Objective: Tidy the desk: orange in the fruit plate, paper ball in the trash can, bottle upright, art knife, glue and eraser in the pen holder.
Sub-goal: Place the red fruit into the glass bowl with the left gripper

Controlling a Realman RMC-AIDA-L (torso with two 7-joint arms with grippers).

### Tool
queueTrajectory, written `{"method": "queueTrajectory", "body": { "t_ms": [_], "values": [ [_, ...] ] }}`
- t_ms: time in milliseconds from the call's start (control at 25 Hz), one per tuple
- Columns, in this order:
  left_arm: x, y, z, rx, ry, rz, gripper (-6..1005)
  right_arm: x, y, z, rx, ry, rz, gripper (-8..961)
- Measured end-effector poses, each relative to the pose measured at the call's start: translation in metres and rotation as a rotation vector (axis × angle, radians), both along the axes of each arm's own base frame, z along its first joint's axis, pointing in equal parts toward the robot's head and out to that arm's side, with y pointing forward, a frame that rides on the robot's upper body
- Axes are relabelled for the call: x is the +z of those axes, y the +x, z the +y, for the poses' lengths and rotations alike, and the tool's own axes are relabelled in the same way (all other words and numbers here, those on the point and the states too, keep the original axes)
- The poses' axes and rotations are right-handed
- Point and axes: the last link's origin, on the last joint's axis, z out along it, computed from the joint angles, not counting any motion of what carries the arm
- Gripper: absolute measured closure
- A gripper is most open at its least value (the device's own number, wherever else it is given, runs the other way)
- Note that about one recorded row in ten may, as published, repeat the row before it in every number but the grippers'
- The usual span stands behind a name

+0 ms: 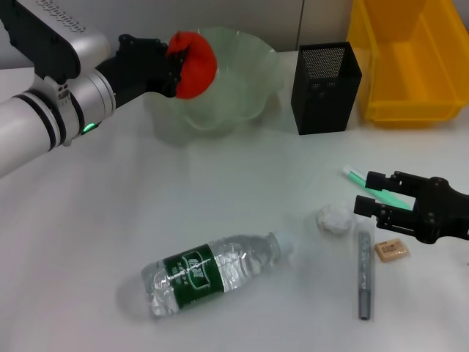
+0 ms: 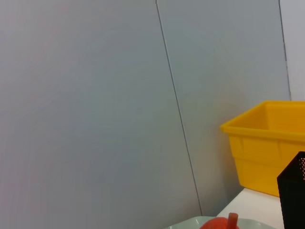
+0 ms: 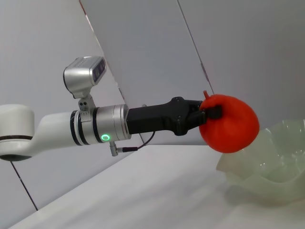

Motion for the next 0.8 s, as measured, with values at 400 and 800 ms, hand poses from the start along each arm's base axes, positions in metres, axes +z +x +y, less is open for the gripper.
{"method": "queueTrajectory", "body": {
  "t_ms": [400, 800],
  "values": [
    [-0.0003, -0.0025, -0.0012, 0.004, 0.0, 0.003, 909, -0.0046, 0.0018, 0.0009, -0.012, -0.001, -0.009, 290],
    [-0.0026, -0.0069, -0.0024, 0.017, -0.006, 0.013, 682, -0.0048, 0.0019, 0.0008, -0.011, -0.001, -0.009, 290]
  ]
}}
